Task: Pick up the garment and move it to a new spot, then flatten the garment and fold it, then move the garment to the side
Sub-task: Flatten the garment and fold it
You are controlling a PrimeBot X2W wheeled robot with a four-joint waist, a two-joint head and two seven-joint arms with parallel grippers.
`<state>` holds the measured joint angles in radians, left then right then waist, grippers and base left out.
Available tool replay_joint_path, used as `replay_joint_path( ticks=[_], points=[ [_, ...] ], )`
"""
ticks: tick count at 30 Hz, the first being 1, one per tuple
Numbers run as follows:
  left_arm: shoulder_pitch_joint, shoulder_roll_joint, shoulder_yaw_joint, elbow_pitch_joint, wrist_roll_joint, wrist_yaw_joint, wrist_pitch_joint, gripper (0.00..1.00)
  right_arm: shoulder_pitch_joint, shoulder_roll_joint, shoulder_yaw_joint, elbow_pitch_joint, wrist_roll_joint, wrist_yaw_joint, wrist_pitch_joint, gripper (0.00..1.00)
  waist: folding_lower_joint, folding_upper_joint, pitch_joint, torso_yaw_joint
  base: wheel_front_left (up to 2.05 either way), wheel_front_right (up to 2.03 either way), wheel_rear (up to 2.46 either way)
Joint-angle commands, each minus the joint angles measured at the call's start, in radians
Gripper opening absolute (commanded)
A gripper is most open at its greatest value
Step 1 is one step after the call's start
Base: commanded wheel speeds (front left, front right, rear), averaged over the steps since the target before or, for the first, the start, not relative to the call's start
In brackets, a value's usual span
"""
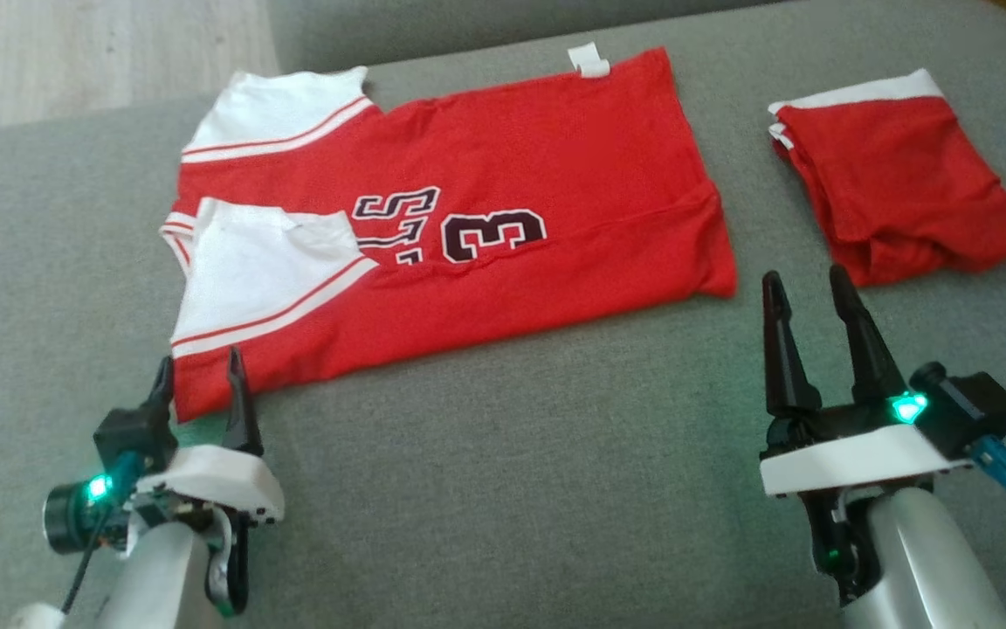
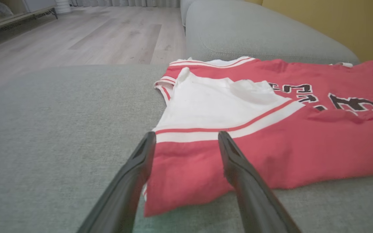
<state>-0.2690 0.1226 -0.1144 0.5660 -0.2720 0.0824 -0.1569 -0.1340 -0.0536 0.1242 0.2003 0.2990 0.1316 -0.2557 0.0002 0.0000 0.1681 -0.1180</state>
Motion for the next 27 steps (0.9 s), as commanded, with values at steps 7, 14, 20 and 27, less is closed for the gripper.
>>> replay_joint_path(
  ticks=[7, 14, 20, 27],
  points=[
    [-0.079, 0.061, 0.056, 0.103, 0.000, 0.056, 0.021, 1.00, -0.048, 0.003, 0.040, -0.034, 0.007, -0.001, -0.006, 1.00, -0.0002, 0.0000, 0.035, -0.032, 0.00, 0.00, 0.00],
    [-0.083, 0.063, 0.034, 0.195, -0.001, 0.052, 0.094, 1.00, -0.051, 0.003, 0.043, -0.032, 0.014, -0.001, -0.006, 1.00, -0.0002, 0.0000, 0.030, -0.042, 0.00, 0.00, 0.00],
    [-0.091, 0.062, 0.013, 0.204, -0.005, 0.029, 0.115, 0.00, -0.055, 0.003, 0.043, -0.028, 0.017, -0.001, -0.006, 1.00, -0.0002, 0.0000, 0.020, -0.040, 0.00, 0.00, 0.00],
    [-0.130, 0.059, -0.006, 0.066, 0.007, -0.007, -0.054, 0.00, -0.080, 0.003, 0.006, 0.071, -0.029, -0.001, -0.006, 1.00, -0.0002, 0.0000, 0.014, -0.015, 0.00, 0.00, 0.00]
  ],
)
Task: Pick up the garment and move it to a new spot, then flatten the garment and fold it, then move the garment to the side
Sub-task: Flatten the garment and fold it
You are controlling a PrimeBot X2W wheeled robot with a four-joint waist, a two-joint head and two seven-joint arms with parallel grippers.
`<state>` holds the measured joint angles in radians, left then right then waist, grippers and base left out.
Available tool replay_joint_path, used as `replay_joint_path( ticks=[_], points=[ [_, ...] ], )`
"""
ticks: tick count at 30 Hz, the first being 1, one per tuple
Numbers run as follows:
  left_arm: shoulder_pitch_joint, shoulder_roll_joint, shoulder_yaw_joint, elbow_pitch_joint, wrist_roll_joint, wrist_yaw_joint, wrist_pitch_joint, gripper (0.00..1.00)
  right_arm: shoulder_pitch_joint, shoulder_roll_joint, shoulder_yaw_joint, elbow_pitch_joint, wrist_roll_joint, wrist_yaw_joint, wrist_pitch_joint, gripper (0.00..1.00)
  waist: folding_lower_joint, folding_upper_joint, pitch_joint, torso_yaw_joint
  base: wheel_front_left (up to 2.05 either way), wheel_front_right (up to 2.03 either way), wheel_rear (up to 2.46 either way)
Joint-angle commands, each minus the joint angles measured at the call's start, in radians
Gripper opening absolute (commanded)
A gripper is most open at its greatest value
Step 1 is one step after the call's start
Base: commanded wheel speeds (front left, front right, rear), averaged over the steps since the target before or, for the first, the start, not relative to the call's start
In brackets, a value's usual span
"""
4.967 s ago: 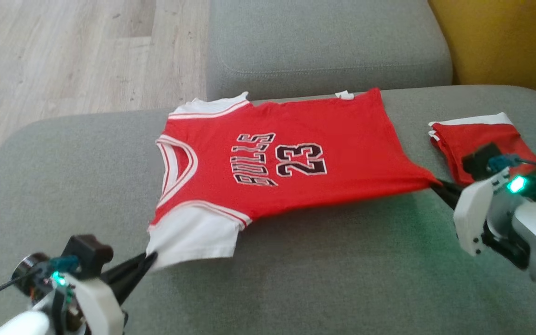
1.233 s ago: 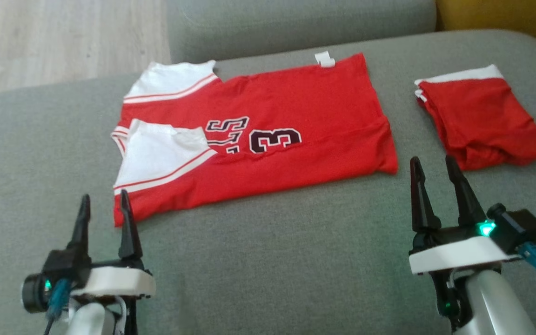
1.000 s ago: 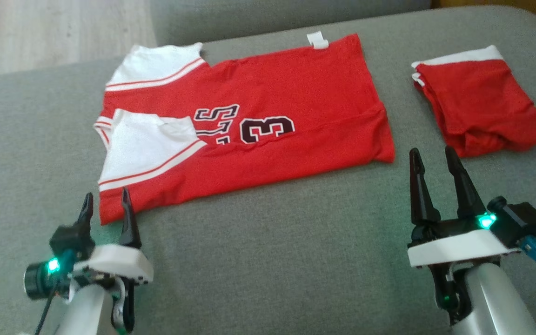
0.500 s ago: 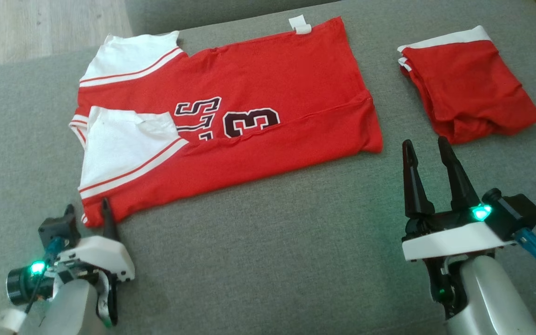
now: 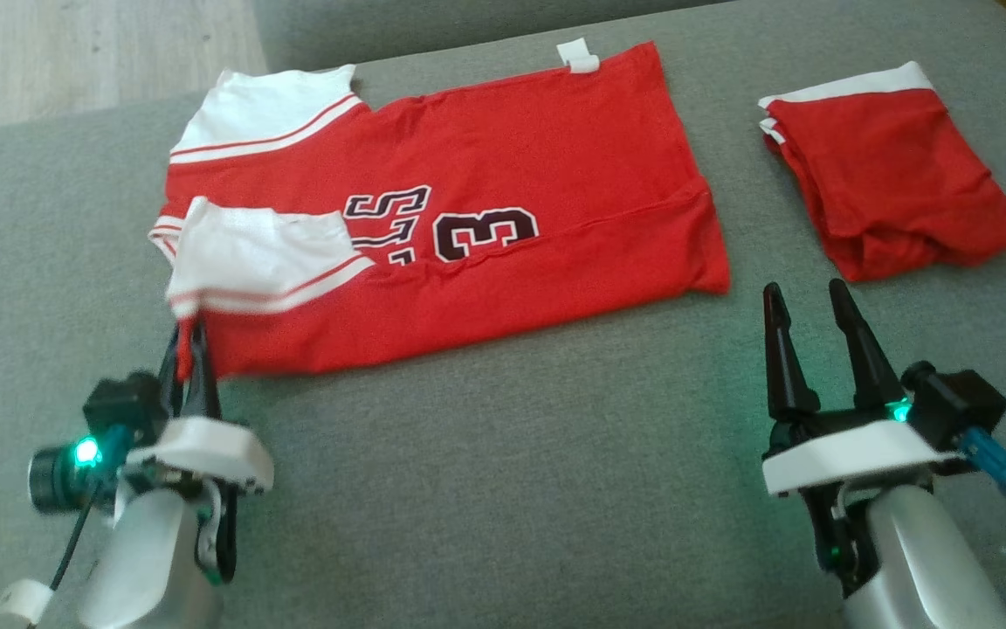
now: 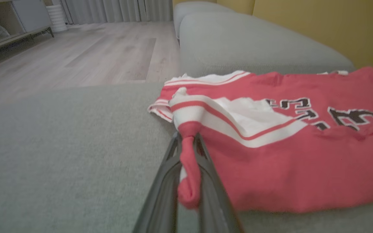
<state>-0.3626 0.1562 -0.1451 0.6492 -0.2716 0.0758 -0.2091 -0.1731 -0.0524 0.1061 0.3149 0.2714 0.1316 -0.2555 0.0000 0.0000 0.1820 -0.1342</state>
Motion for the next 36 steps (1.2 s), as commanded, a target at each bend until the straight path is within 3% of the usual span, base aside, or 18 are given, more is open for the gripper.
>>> replay_joint_path(
  ticks=[1, 12, 19, 28, 29, 30, 31, 36],
  points=[
    [-0.039, 0.024, 0.025, -0.041, 0.009, 0.003, -0.015, 0.00, -0.052, 0.002, 0.017, -0.023, -0.011, -0.001, -0.004, 1.00, 0.0000, 0.0000, -0.001, 0.005, 0.00, 0.00, 0.00],
    [-0.026, 0.018, -0.017, -0.223, 0.052, -0.016, -0.050, 0.00, -0.234, 0.002, -0.037, 0.238, -0.061, -0.001, 0.198, 1.00, 0.0000, 0.0000, 0.028, 0.044, 0.00, 0.00, 0.00],
    [-0.028, 0.010, -0.043, -0.255, 0.063, -0.032, -0.052, 0.00, -0.354, 0.002, -0.052, 0.439, -0.074, -0.001, 0.246, 1.00, 0.0000, 0.0000, 0.051, 0.074, 0.00, 0.00, 0.00],
    [-0.033, 0.006, -0.053, -0.248, 0.067, -0.037, -0.052, 0.00, -0.459, 0.002, 0.005, 0.644, -0.143, -0.001, 0.287, 1.00, 0.0000, 0.0000, 0.063, 0.097, 0.00, 0.00, 0.00],
    [-0.032, 0.006, -0.055, -0.244, 0.067, -0.037, -0.052, 0.00, -0.463, 0.002, 0.009, 0.661, -0.158, -0.001, 0.291, 0.86, 0.0000, 0.0000, 0.059, 0.098, 0.00, 0.00, 0.00],
    [-0.030, 0.006, -0.056, -0.240, 0.067, -0.038, -0.052, 0.00, -0.466, 0.002, 0.008, 0.675, -0.171, -0.001, 0.292, 0.24, 0.0000, 0.0000, 0.054, 0.100, 0.00, 0.00, 0.00],
    [-0.029, 0.006, -0.057, -0.235, 0.067, -0.038, -0.052, 0.00, -0.468, 0.002, 0.006, 0.686, -0.181, -0.001, 0.290, 0.00, 0.0000, 0.0000, 0.049, 0.100, 0.00, 0.00, 0.00],
    [-0.007, 0.010, -0.054, -0.206, 0.061, -0.036, -0.053, 0.00, -0.467, 0.002, -0.036, 0.715, -0.253, -0.001, 0.261, 0.00, 0.0000, 0.0000, 0.005, 0.092, 0.00, 0.00, 0.00]
  ],
)
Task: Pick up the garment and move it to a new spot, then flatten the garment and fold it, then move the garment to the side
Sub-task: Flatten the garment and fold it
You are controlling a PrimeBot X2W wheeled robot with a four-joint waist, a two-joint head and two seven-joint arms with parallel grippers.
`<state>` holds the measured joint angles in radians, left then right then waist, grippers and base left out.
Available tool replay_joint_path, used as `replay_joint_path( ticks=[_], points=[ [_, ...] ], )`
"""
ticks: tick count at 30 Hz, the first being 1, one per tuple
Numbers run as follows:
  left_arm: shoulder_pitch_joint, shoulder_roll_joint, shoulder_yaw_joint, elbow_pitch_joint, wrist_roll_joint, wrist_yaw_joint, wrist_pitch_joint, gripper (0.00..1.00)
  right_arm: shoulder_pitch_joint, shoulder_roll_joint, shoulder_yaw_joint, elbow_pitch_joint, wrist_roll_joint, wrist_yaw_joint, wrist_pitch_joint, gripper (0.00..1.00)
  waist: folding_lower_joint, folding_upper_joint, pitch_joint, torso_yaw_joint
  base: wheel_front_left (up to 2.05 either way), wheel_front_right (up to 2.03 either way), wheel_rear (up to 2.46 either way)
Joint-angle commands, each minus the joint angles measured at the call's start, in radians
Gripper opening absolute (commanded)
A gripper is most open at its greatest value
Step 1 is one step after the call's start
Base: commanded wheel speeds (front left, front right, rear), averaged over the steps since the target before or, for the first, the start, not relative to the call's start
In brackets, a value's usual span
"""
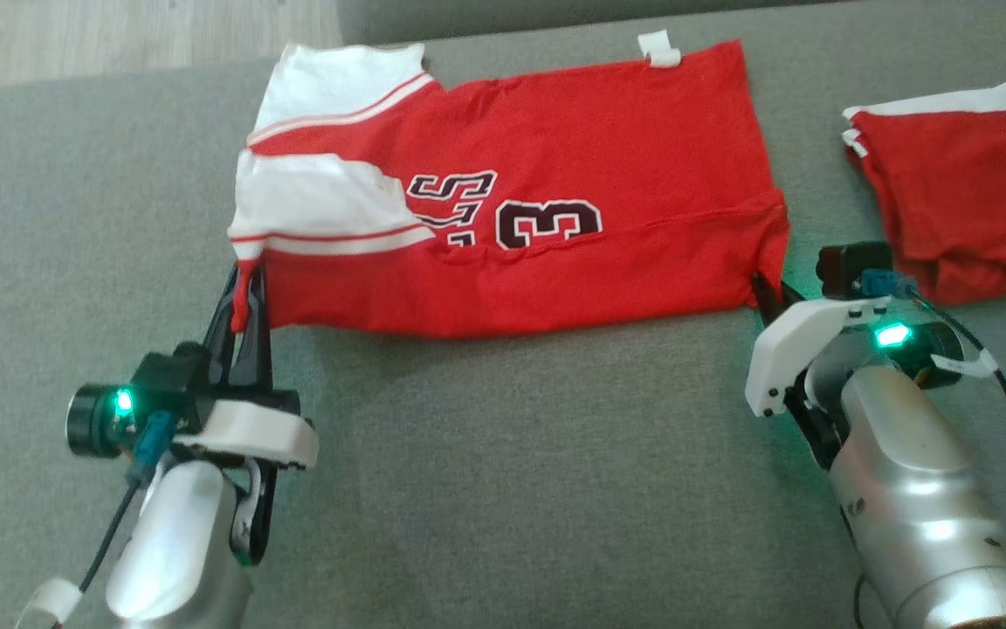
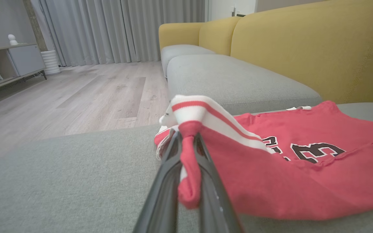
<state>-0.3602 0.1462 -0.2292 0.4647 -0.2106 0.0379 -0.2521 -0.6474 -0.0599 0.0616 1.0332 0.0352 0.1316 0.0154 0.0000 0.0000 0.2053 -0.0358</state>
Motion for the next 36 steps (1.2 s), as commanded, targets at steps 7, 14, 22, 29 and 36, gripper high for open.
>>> replay_joint_path(
  ticks=[7, 14, 22, 29, 36],
  points=[
    [0.037, 0.028, 0.029, 0.018, -0.007, 0.011, -0.007, 0.00, 0.038, 0.010, -0.028, -0.024, -0.060, -0.001, -0.054, 0.00, 0.0000, 0.0000, -0.078, -0.033, 0.00, 0.00, 0.00],
    [0.107, 0.037, 0.026, 0.051, -0.015, 0.027, 0.015, 0.00, 0.124, 0.010, -0.044, -0.080, -0.083, -0.001, -0.047, 0.00, 0.0000, 0.0000, -0.159, -0.044, 0.00, 0.00, 0.00],
    [0.218, 0.048, 0.005, 0.040, -0.036, 0.015, 0.086, 0.00, 0.269, 0.010, -0.044, -0.209, -0.077, -0.001, 0.050, 0.00, 0.0000, 0.0000, -0.227, -0.041, 0.00, 0.00, 0.00],
    [0.275, 0.057, -0.014, -0.006, -0.042, 0.013, 0.124, 0.00, 0.416, 0.004, -0.042, -0.428, -0.034, -0.001, 0.168, 0.00, 0.0000, 0.0000, -0.243, -0.035, 0.00, 0.00, 0.00],
    [0.268, 0.056, -0.018, -0.033, -0.047, 0.024, 0.117, 0.00, 0.544, 0.008, -0.065, -0.695, 0.019, -0.001, 0.216, 0.69, 0.0000, 0.0000, -0.221, -0.040, 0.00, 0.00, 0.00]
  ],
)
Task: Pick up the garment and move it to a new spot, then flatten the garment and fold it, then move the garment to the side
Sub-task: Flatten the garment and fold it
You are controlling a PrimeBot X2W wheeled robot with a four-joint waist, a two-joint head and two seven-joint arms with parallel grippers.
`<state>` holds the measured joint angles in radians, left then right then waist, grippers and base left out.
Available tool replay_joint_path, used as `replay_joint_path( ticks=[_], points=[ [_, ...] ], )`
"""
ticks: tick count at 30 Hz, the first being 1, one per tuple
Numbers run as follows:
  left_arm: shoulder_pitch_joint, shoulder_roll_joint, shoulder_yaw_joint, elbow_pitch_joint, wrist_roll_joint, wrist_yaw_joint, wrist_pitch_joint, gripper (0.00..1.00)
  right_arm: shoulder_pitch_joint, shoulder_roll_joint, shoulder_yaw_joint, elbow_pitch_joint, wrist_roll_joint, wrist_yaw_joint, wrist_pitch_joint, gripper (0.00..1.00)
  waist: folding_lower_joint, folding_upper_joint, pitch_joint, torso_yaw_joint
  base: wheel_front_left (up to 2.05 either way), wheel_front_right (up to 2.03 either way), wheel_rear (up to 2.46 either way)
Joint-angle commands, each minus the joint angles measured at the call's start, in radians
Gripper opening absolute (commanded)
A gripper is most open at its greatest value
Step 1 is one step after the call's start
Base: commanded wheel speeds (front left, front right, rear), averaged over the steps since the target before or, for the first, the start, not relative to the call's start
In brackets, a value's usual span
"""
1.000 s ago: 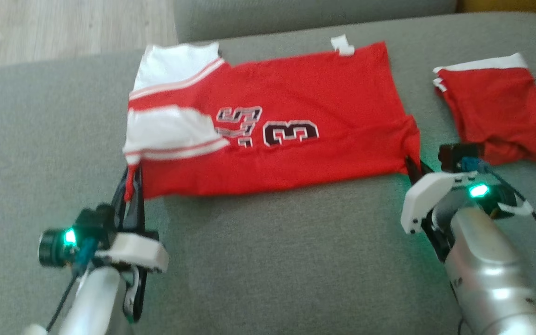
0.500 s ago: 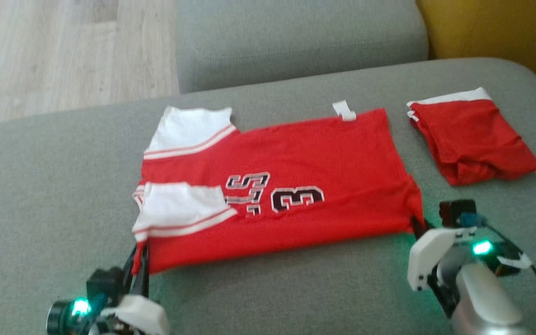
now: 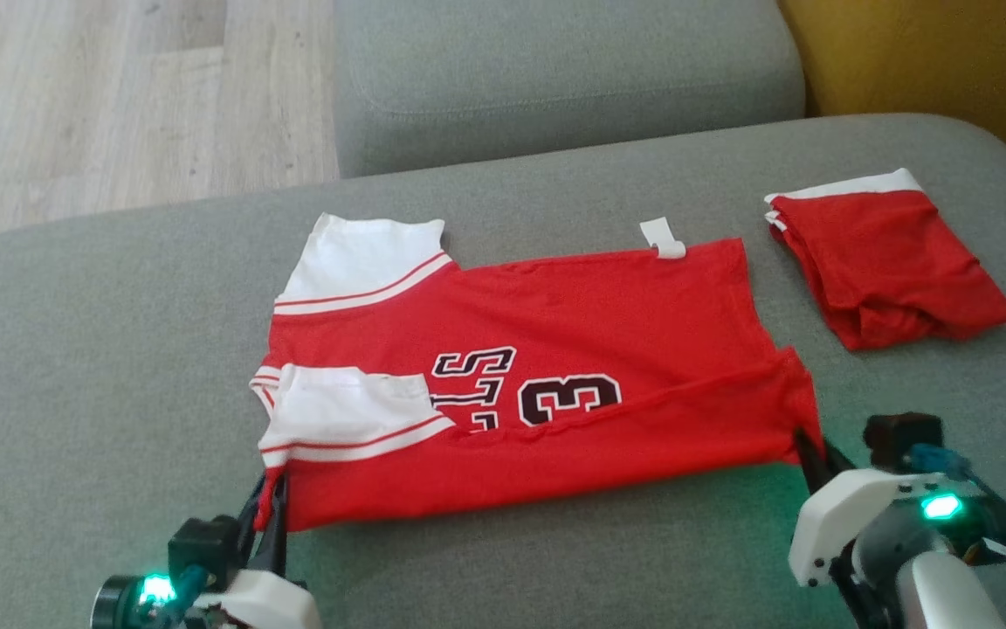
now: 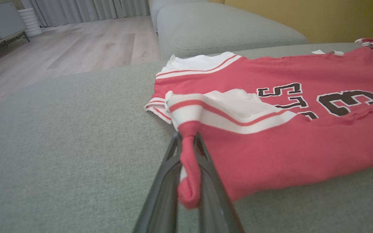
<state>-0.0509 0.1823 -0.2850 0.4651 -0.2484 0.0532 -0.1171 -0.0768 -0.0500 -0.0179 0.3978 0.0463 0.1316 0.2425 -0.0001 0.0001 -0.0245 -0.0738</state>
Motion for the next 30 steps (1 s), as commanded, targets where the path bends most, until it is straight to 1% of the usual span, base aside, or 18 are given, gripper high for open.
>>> replay_joint_path(
  ticks=[1, 2, 3, 4, 8, 9, 10, 11, 14, 17, 21, 23, 25, 27, 30],
  points=[
    [-0.047, 0.018, 0.040, -0.036, -0.010, 0.012, -0.030, 0.20, -0.019, -0.002, 0.010, -0.079, 0.014, -0.001, -0.020, 1.00, 0.0001, -0.0001, 0.012, -0.002, 0.00, 0.00, 0.00],
    [-0.052, 0.016, 0.043, -0.038, -0.008, 0.018, -0.047, 0.53, -0.013, -0.001, 0.007, -0.096, 0.026, -0.001, -0.034, 1.00, 0.0001, -0.0001, 0.016, -0.002, 0.00, 0.00, 0.00],
    [-0.058, 0.014, 0.045, -0.039, -0.007, 0.023, -0.063, 0.90, -0.009, -0.001, 0.010, -0.110, 0.049, -0.001, -0.055, 1.00, 0.0001, -0.0001, 0.020, -0.001, 0.00, 0.00, 0.00],
    [-0.063, 0.010, 0.048, -0.038, -0.009, 0.027, -0.075, 1.00, -0.008, -0.001, 0.005, -0.122, 0.081, -0.001, -0.084, 1.00, 0.0001, -0.0001, 0.023, -0.001, 0.00, 0.00, 0.00],
    [-0.089, -0.004, 0.066, -0.051, -0.009, 0.045, -0.122, 1.00, -0.016, -0.001, 0.002, -0.149, 0.177, -0.001, -0.229, 1.00, 0.0001, -0.0001, 0.035, -0.002, 0.00, 0.00, 0.00],
    [-0.089, -0.004, 0.066, -0.051, -0.009, 0.045, -0.122, 1.00, -0.016, -0.001, 0.002, -0.149, 0.177, -0.001, -0.229, 1.00, 0.0001, -0.0001, 0.035, -0.002, 0.00, 0.00, 0.00],
    [-0.105, -0.006, 0.087, -0.093, 0.006, 0.070, -0.140, 1.00, -0.020, -0.001, 0.021, -0.154, 0.208, -0.001, -0.303, 1.00, 0.0001, -0.0001, 0.042, -0.002, 0.00, 0.00, 0.00],
    [-0.113, -0.010, 0.100, -0.130, 0.014, 0.077, -0.143, 1.00, -0.022, -0.001, 0.031, -0.157, 0.215, -0.001, -0.338, 1.00, 0.0001, -0.0001, 0.047, -0.002, 0.00, 0.00, 0.00],
    [-0.113, -0.033, 0.157, -0.281, 0.028, 0.075, -0.144, 1.00, -0.034, 0.000, 0.048, -0.168, 0.215, -0.001, -0.423, 1.00, 0.0001, -0.0001, 0.070, -0.005, 0.00, 0.00, 0.00],
    [-0.101, -0.048, 0.185, -0.377, 0.051, 0.042, -0.144, 1.00, -0.058, 0.000, 0.044, -0.178, 0.221, -0.001, -0.466, 1.00, 0.0001, -0.0001, 0.092, -0.012, 0.00, 0.00, 0.00],
    [-0.141, -0.048, 0.200, -0.396, 0.069, -0.018, -0.144, 1.00, -0.093, 0.000, 0.040, -0.199, 0.223, -0.001, -0.489, 1.00, 0.0001, -0.0001, 0.131, -0.029, 0.00, 0.00, 0.00],
    [-0.192, -0.030, 0.201, -0.369, 0.077, -0.053, -0.145, 1.00, -0.109, 0.000, 0.037, -0.208, 0.227, -0.001, -0.495, 1.00, 0.0001, -0.0001, 0.152, -0.040, 0.00, 0.00, 0.00],
    [-0.257, 0.002, 0.187, -0.307, 0.091, -0.089, -0.138, 1.00, -0.124, 0.000, 0.040, -0.214, 0.230, -0.001, -0.498, 1.00, 0.0001, -0.0001, 0.176, -0.053, 0.00, 0.00, 0.00],
    [-0.345, 0.036, 0.169, -0.244, 0.099, -0.120, -0.096, 1.00, -0.137, 0.000, 0.044, -0.221, 0.234, -0.001, -0.501, 1.00, 0.0001, -0.0001, 0.200, -0.064, 0.00, 0.00, 0.00],
    [-0.488, 0.087, 0.154, -0.142, 0.103, -0.148, -0.012, 1.00, -0.154, 0.000, 0.052, -0.226, 0.232, -0.001, -0.502, 1.00, 0.0001, -0.0001, 0.241, -0.084, 0.00, 0.00, 0.00]
  ],
)
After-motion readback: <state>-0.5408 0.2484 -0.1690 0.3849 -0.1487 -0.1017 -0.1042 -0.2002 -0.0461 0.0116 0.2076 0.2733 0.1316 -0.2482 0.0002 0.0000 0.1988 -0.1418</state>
